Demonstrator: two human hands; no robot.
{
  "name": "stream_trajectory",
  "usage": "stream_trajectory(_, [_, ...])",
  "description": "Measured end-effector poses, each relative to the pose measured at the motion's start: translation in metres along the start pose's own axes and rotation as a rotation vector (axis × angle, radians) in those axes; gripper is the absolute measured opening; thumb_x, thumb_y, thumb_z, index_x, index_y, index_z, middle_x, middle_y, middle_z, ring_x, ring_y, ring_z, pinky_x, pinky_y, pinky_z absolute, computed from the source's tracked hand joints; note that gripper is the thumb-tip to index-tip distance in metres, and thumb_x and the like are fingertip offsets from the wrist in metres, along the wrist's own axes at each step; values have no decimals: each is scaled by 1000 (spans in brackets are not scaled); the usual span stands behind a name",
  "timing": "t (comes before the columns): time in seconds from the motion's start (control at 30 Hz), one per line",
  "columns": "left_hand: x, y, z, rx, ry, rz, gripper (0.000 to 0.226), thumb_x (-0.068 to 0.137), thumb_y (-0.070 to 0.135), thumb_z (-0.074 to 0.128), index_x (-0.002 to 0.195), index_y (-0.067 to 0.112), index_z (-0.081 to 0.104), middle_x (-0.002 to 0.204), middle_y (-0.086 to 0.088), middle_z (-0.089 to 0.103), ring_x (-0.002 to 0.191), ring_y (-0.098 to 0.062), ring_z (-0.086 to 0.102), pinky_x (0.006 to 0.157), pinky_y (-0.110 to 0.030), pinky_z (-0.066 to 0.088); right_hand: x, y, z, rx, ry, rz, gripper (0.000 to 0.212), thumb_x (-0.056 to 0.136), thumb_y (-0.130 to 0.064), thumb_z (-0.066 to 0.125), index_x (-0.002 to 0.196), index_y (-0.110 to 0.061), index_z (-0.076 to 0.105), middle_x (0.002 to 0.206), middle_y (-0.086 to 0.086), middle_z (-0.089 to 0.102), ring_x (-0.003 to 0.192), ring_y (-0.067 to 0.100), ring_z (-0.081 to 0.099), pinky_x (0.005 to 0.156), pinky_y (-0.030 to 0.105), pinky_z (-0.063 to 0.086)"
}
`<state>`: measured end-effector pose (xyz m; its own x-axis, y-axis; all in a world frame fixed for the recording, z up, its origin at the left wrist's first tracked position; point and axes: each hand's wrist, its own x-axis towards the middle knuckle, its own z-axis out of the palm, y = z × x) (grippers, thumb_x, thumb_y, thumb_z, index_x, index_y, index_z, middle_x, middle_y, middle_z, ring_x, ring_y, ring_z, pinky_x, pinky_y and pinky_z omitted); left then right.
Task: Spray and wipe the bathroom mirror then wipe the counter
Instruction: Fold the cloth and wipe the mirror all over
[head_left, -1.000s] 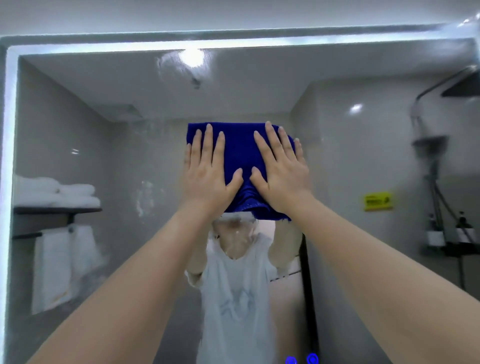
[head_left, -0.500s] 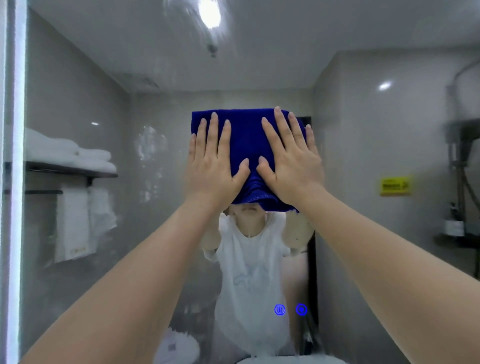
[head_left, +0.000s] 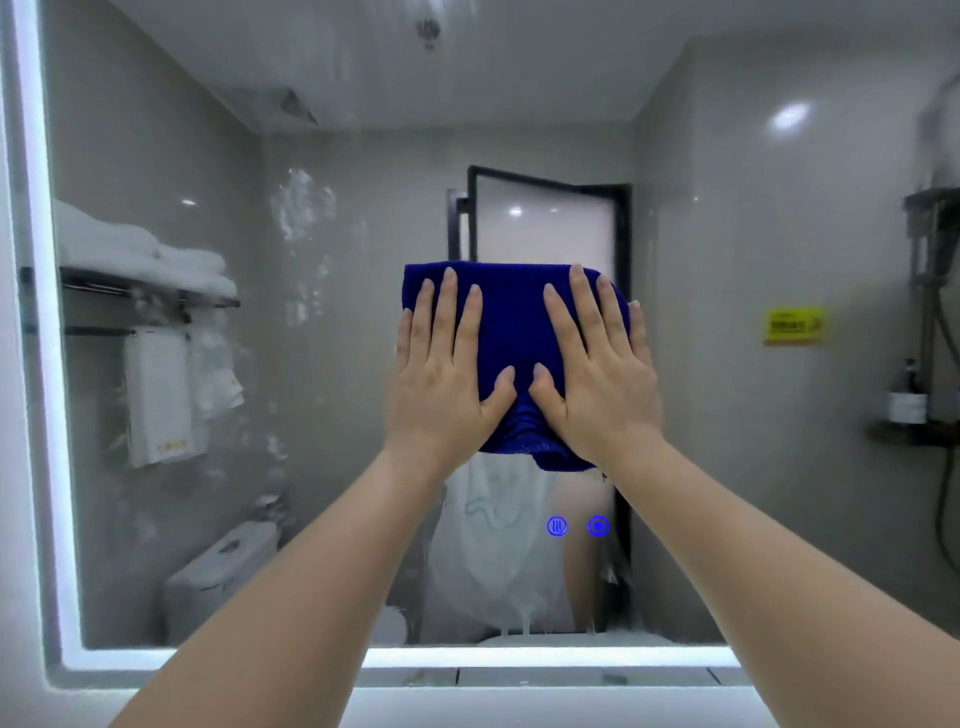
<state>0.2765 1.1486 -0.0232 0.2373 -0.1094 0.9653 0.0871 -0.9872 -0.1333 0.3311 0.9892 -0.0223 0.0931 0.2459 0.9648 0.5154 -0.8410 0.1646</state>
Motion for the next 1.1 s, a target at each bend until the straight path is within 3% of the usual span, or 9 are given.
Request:
stream_trajectory(0.5, [-124, 25, 24, -25, -74, 39, 78, 89, 50, 36, 150, 9, 10, 157, -17, 11, 145, -30, 4, 118, -40, 3, -131, -11, 21, -6, -67, -24, 72, 89, -41, 36, 152, -14, 13, 159, 10, 7, 147, 26, 6, 120, 42, 0])
stream_trajectory(0.67, [-188, 34, 37, -15, -135, 57, 83, 89, 52, 36, 152, 12, 0, 157, -16, 6, 147, -28, -6, 119, -44, 5, -197, -19, 30, 12, -109, -53, 77, 91, -38, 36, 154, -16, -2, 161, 8, -10, 148, 25, -2, 120, 46, 5])
stream_trajectory(0.8, [-226, 42, 44, 9, -151, 22, 85, 88, 51, 37, 151, 10, -3, 157, -14, 2, 147, -27, -9, 119, -42, 3, -231, -26, 31, 15, -142, -59, 72, 90, -35, 37, 152, -11, 9, 159, 13, 6, 149, 25, -5, 119, 45, 6])
stream_trajectory(1.0, [-257, 59, 42, -30, -205, -109, 85, 87, 48, 38, 152, 10, -1, 159, -11, -10, 147, -27, -7, 119, -37, 0, -260, -31, 36, 0, -186, -73, 75, 90, -32, 36, 153, -11, 1, 161, 10, -11, 149, 25, -5, 118, 45, 10])
stream_trajectory(1.1, [-244, 60, 37, -29, -246, -152, 86, 86, 49, 36, 151, 10, -3, 159, -12, -11, 147, -30, -3, 118, -37, 0, -247, -32, 31, 4, -209, -32, 70, 89, -31, 36, 152, -9, 12, 161, 9, -9, 149, 24, 2, 118, 42, 9])
